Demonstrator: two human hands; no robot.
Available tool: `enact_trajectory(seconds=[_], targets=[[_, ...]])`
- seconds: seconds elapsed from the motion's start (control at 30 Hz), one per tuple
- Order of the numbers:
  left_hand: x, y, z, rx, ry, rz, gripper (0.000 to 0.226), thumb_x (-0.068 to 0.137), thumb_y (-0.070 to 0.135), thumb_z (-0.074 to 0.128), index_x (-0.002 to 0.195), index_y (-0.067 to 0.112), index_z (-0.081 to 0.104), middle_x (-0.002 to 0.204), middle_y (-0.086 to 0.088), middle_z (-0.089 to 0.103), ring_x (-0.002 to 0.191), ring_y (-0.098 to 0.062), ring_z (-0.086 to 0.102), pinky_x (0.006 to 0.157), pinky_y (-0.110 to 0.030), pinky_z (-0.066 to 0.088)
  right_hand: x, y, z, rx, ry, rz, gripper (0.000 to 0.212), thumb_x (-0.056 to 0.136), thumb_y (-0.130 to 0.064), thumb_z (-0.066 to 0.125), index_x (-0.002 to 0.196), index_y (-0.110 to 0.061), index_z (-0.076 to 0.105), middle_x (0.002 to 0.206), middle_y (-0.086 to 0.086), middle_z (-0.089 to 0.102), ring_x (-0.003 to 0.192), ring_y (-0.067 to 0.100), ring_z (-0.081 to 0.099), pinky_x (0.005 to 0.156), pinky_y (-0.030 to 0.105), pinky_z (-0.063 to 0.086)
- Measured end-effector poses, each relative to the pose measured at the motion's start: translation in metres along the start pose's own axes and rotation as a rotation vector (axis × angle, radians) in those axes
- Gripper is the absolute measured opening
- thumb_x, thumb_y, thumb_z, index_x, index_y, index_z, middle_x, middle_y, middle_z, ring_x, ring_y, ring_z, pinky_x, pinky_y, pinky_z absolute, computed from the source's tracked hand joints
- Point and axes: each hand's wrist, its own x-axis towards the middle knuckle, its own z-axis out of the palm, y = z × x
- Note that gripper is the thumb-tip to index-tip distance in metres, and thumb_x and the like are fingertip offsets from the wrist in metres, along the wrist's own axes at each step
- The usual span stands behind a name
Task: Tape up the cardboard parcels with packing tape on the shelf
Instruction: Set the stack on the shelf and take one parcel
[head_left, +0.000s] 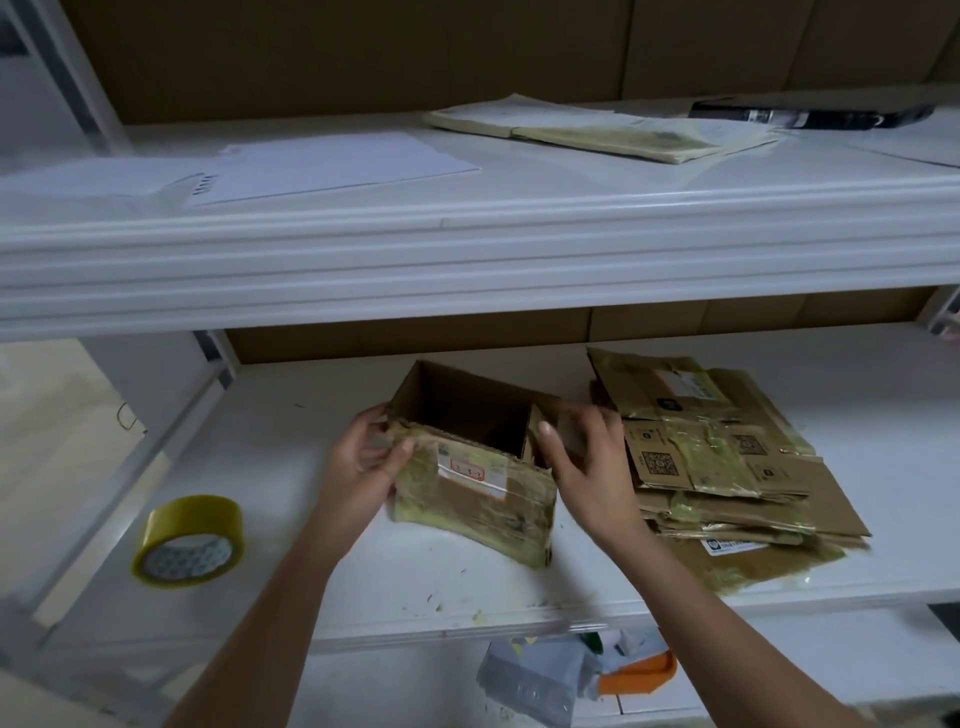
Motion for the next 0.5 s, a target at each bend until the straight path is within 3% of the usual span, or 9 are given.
enact_trajectory(seconds=[0.1,0.17,0.23,0.33,0.43,0.5], targets=[[-0.005,-0.003,-0.003,-0.029,-0.007,-0.030,0.044,0.093,0.004,0.061,0.134,0.016,0.052,0.099,0.010,0.065,0.076,0.011,0.065,0.057,-0.008,0.050,-0.023,0.004,0.002,0.181,-0.109,-0.019,0.047,0.092,-0.064,0.039,0.123,-0.033,0.056,0.134,-0.008,0.042,0.124,-0.010,0.038,0.102,0.012,0.034],[-0.007,-0.001,-0.004,-0.050,-0.012,-0.033,0.041,0.093,0.005,0.061,0.130,0.022,0.053,0.087,0.017,0.072,0.078,0.009,0.067,0.059,-0.011,0.052,-0.032,0.008,0.004,0.252,-0.189,-0.038,0.055,0.087,-0.073,0.037,0.128,-0.040,0.053,0.146,-0.012,0.038,0.136,-0.004,0.032,0.107,0.018,0.030],[-0.007,-0.004,-0.007,-0.090,-0.030,-0.062,0.040,0.092,0.008,0.063,0.126,0.027,0.056,0.089,0.020,0.073,0.083,0.000,0.070,0.067,-0.023,0.058,-0.032,0.011,0.002,0.271,-0.234,-0.017,0.058,0.082,-0.077,0.042,0.131,-0.046,0.050,0.152,-0.016,0.032,0.141,-0.002,0.026,0.111,0.027,0.027],[-0.008,-0.008,-0.009,-0.103,-0.105,-0.106,0.029,0.083,0.020,0.069,0.113,0.023,0.068,0.108,-0.002,0.070,0.098,-0.023,0.070,0.077,-0.036,0.059,-0.025,0.014,0.000,0.211,-0.263,0.022,0.055,0.081,-0.075,0.048,0.128,-0.048,0.055,0.150,-0.019,0.034,0.140,-0.004,0.027,0.113,0.035,0.030],[-0.012,-0.012,-0.007,0.001,-0.148,-0.073,0.022,0.082,0.024,0.069,0.099,0.010,0.073,0.115,-0.006,0.056,0.102,-0.027,0.065,0.074,-0.033,0.061,-0.022,0.019,0.003,0.209,-0.270,0.010,0.048,0.085,-0.066,0.048,0.121,-0.039,0.064,0.145,-0.015,0.043,0.137,-0.006,0.031,0.111,0.029,0.032],[-0.014,-0.013,-0.008,-0.010,-0.112,-0.076,0.027,0.078,0.030,0.069,0.090,0.007,0.073,0.112,-0.010,0.057,0.101,-0.032,0.064,0.079,-0.046,0.060,-0.021,0.020,0.005,0.226,-0.269,0.027,0.044,0.087,-0.064,0.046,0.111,-0.035,0.070,0.138,-0.015,0.050,0.135,-0.009,0.032,0.109,0.022,0.032]])
